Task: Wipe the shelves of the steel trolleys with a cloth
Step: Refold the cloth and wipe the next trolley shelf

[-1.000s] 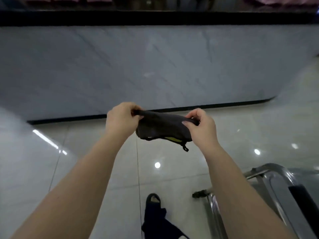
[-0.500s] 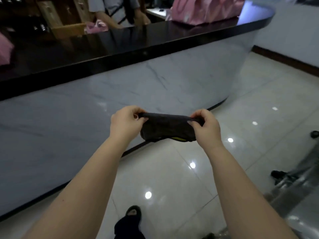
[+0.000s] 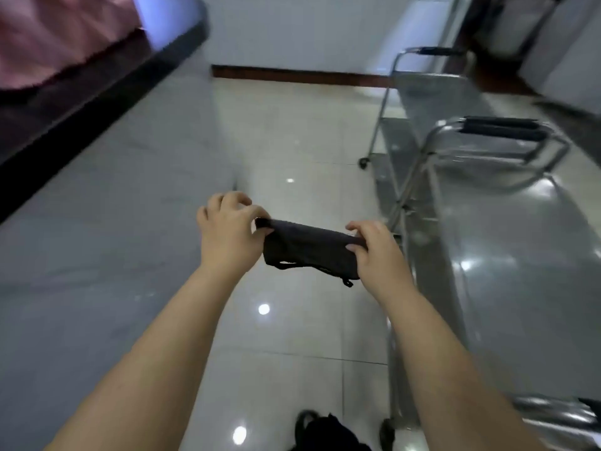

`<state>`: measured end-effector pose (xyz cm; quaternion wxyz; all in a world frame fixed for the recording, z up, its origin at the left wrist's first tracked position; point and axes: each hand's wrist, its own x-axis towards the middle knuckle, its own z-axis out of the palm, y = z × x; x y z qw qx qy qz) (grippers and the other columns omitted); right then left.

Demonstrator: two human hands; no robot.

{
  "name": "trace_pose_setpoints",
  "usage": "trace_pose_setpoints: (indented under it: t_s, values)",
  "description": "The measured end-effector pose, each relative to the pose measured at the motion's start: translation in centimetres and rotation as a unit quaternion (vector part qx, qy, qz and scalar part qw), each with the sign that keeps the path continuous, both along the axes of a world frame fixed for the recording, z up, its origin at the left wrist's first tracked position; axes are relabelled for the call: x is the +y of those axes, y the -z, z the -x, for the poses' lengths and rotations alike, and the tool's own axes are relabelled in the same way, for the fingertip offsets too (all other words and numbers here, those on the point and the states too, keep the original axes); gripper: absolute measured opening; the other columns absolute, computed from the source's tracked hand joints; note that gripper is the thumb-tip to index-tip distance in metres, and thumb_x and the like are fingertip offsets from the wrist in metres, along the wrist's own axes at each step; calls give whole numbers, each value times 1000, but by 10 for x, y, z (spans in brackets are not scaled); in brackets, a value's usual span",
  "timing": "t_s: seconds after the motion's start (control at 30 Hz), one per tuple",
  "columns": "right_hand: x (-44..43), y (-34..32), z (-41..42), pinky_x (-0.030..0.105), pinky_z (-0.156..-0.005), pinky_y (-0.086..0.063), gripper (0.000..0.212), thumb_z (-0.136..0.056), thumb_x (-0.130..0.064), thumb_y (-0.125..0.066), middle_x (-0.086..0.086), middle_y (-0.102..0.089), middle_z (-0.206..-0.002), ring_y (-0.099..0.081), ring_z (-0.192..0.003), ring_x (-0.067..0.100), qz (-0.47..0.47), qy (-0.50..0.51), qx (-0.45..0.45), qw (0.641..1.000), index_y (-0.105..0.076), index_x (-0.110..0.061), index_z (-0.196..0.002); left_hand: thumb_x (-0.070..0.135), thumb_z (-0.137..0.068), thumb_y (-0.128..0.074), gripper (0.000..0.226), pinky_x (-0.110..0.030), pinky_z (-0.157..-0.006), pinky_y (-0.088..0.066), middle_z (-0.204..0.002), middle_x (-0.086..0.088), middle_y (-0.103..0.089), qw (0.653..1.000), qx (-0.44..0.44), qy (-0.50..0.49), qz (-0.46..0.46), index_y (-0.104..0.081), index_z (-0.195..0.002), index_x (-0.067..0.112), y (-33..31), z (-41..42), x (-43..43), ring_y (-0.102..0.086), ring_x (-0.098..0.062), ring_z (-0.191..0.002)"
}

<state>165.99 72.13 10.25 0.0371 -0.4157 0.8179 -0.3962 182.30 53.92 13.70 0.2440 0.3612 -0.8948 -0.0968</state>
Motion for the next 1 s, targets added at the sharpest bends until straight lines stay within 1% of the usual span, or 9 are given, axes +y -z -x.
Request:
trace_pose_setpoints:
  t_s: [0.1, 0.2, 0.27, 0.43, 0.57, 0.77, 0.83, 0.93, 1.0]
  values:
    - [13, 3, 68, 22, -82, -35, 17, -89, -3, -60, -7, -49, -99, -44, -93, 7, -12, 90, 7, 996, -64, -16, -99, 29, -81, -74, 10, -43, -99, -24, -119, 0, -57, 994, -13, 105, 1, -74, -91, 30, 11, 101, -16, -38, -29, -121]
    - [26, 1, 133, 9, -80, -31, 15, -84, 2, -64, -4, -53, -94, -44, -88, 5, 11, 171, 22, 985, -65, -12, -92, 35, -81, -73, 13, -43, -100, -23, -120, 3, -57, 984, -17, 179, 4, -73, -93, 33, 14, 194, -19, -38, -26, -122]
    - [34, -2, 170, 6, -78, -30, 18, -82, 4, -65, -5, -52, -91, -45, -86, 6, 29, 227, 37, 973, -64, -12, -90, 38, -82, -72, 14, -41, -99, -20, -120, 6, -57, 975, -21, 223, 8, -72, -95, 35, 11, 250, -18, -36, -23, -122]
    - [39, 3, 236, 16, -77, -30, 21, -73, 6, -63, -2, -51, -89, -42, -85, 4, 56, 335, 67, 938, -63, -9, -87, 42, -81, -70, 13, -41, -97, -22, -117, 8, -57, 948, -27, 316, 28, -69, -94, 40, 8, 365, -24, -38, -21, -119]
    - [34, 19, 269, 18, -80, -33, 21, -82, 6, -62, 0, -52, -94, -49, -89, 16, 35, 402, 0, 915, -59, -14, -89, 43, -80, -72, 14, -41, -96, -22, -115, 9, -56, 923, -34, 382, 24, -69, -93, 40, 22, 445, -32, -38, -21, -118]
    - [-3, 56, 303, 4, -72, -29, 25, -88, -1, -62, -22, -45, -84, -41, -83, 3, 45, 541, -43, 839, -54, -24, -87, 42, -81, -71, 16, -42, -99, -25, -114, 10, -56, 856, -81, 511, 13, -69, -97, 39, 59, 552, -51, -39, -21, -118]
    - [-22, 78, 302, 11, -69, -30, 21, -88, -2, -63, -17, -53, -83, -45, -81, 5, 45, 590, -80, 802, -58, -22, -88, 38, -80, -73, 16, -42, -99, -28, -113, 10, -58, 822, -108, 559, 3, -69, -96, 37, 76, 576, -59, -45, -22, -117]
    - [-53, 113, 285, 28, -79, -40, 13, -87, -1, -64, 5, -65, -95, -56, -91, 24, 28, 642, -149, 752, -65, -12, -94, 33, -79, -73, 12, -42, -96, -33, -102, 11, -62, 769, -177, 614, -9, -67, -89, 37, 103, 592, -69, -52, -22, -109]
    - [-70, 132, 269, 27, -77, -38, 15, -87, -1, -63, -2, -62, -92, -56, -92, 22, 13, 669, -168, 724, -63, -15, -92, 33, -79, -72, 11, -41, -95, -34, -100, 11, -63, 737, -218, 639, -20, -66, -87, 38, 124, 595, -70, -53, -21, -107]
